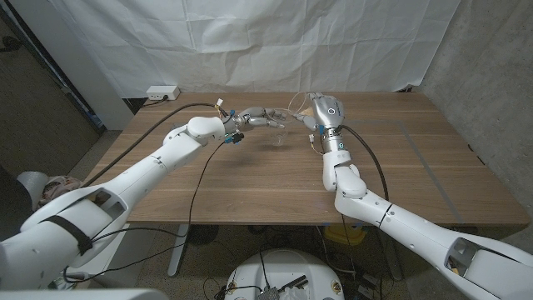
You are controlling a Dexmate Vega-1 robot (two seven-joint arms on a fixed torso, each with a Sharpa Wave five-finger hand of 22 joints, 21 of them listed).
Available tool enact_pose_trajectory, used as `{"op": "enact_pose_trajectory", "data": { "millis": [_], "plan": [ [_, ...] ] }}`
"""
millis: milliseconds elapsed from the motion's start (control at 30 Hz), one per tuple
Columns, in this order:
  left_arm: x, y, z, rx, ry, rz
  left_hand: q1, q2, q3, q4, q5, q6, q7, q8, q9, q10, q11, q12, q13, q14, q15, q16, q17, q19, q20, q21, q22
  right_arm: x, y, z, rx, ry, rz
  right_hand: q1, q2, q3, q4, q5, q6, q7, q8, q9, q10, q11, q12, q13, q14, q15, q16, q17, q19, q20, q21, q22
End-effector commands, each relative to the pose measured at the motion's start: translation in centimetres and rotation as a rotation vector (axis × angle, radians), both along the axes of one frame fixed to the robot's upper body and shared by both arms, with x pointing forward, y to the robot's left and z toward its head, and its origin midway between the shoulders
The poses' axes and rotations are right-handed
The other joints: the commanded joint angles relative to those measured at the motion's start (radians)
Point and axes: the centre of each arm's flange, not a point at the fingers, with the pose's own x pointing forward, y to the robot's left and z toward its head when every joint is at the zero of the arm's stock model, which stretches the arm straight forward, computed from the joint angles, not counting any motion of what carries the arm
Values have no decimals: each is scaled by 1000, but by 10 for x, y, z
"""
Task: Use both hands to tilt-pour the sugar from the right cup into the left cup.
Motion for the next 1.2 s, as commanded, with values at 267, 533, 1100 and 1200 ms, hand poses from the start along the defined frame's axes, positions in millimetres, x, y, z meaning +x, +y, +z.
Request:
{"op": "enact_pose_trajectory", "data": {
  "millis": [267,533,1100,1200],
  "plan": [
    [0,-4,8,-7,-26,-31,-38,16,5,5,1,-18,-5,-16,-2,-31,-3,-18,-2,-13,-53,-6,6,-17,-1,3,3,-6,7,0,-166,-103,-129,4,13,-14,3,5,10,-6,8,0,6,-3,3,3,19,-150,-8,9,1,-1,6,1],
    [2,-5,8,-8,-20,-38,-41,16,3,6,1,-23,-1,-22,-4,-40,-2,-25,-5,-20,-52,-7,8,-21,2,2,3,-9,9,4,-214,-95,-137,6,16,-21,4,6,17,-10,12,-2,13,-5,5,2,23,-151,-14,11,3,-5,7,0],
    [3,-6,6,-9,-17,-45,-46,15,1,3,2,-14,0,-26,-3,-29,-3,-26,-9,-12,-56,-4,8,-21,-1,4,3,-11,23,21,-387,-99,-171,7,20,-36,9,6,30,-16,21,-5,20,-9,6,0,30,-151,-26,20,0,-13,7,-1],
    [3,-6,6,-8,-16,-47,-46,16,2,3,2,-14,0,-27,-3,-28,-4,-26,-10,-12,-56,-4,8,-21,0,4,2,-11,24,25,-393,-107,-172,7,21,-37,9,6,31,-16,21,-5,19,-10,6,0,31,-150,-27,21,1,-13,8,-1]
  ]
}}
